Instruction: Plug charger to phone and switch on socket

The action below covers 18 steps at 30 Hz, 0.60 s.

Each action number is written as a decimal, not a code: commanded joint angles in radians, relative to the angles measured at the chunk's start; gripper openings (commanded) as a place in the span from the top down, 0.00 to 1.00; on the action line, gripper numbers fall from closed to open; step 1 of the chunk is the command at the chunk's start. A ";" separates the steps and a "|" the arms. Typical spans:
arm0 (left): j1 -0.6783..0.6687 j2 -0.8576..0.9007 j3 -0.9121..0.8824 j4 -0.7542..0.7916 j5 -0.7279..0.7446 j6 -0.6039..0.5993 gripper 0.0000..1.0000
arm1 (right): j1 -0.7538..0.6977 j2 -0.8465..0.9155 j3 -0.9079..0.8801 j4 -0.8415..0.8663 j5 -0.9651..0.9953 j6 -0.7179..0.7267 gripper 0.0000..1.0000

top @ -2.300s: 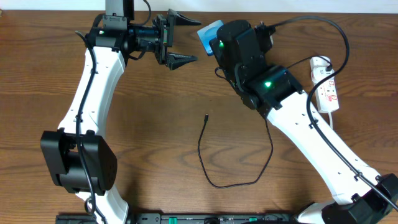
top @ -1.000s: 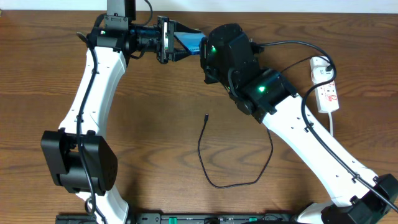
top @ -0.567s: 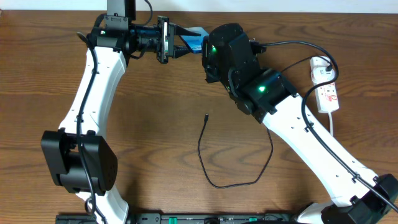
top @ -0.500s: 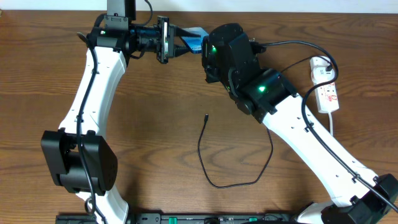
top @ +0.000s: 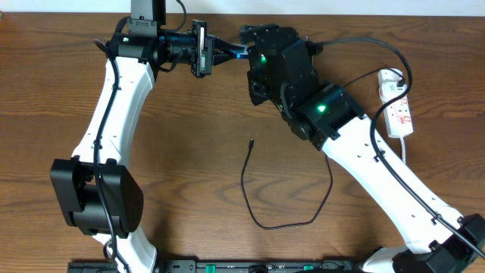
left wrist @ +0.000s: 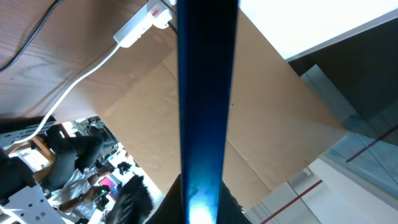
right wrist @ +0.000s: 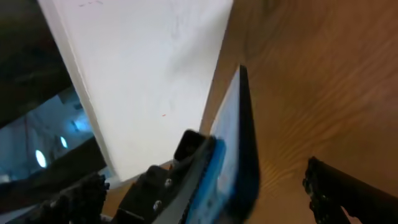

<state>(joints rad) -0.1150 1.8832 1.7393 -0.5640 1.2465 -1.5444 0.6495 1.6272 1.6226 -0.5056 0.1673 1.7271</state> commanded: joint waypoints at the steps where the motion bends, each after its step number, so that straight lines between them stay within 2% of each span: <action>1: 0.006 -0.034 0.007 0.006 -0.031 0.061 0.93 | -0.066 -0.034 0.018 0.000 -0.048 -0.250 0.01; 4: 0.024 -0.034 0.007 0.005 -0.111 0.225 0.93 | -0.174 -0.043 0.018 -0.003 -0.253 -0.514 0.01; 8: 0.052 -0.034 0.007 0.004 -0.167 0.577 0.92 | -0.293 -0.044 0.018 -0.042 -0.526 -0.853 0.01; 10: 0.068 -0.034 0.007 -0.020 -0.167 0.746 0.92 | -0.349 -0.044 0.018 -0.129 -0.589 -0.949 0.01; 14: 0.103 -0.034 0.005 -0.102 -0.209 0.930 0.93 | -0.394 -0.040 0.016 -0.360 -0.562 -1.091 0.03; 18: 0.124 -0.033 0.005 -0.185 -0.381 0.996 0.93 | -0.377 -0.032 0.000 -0.471 -0.509 -1.142 0.01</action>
<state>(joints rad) -0.0109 1.8828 1.7393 -0.7090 1.0046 -0.7143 0.2577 1.6051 1.6260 -0.9512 -0.3435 0.7074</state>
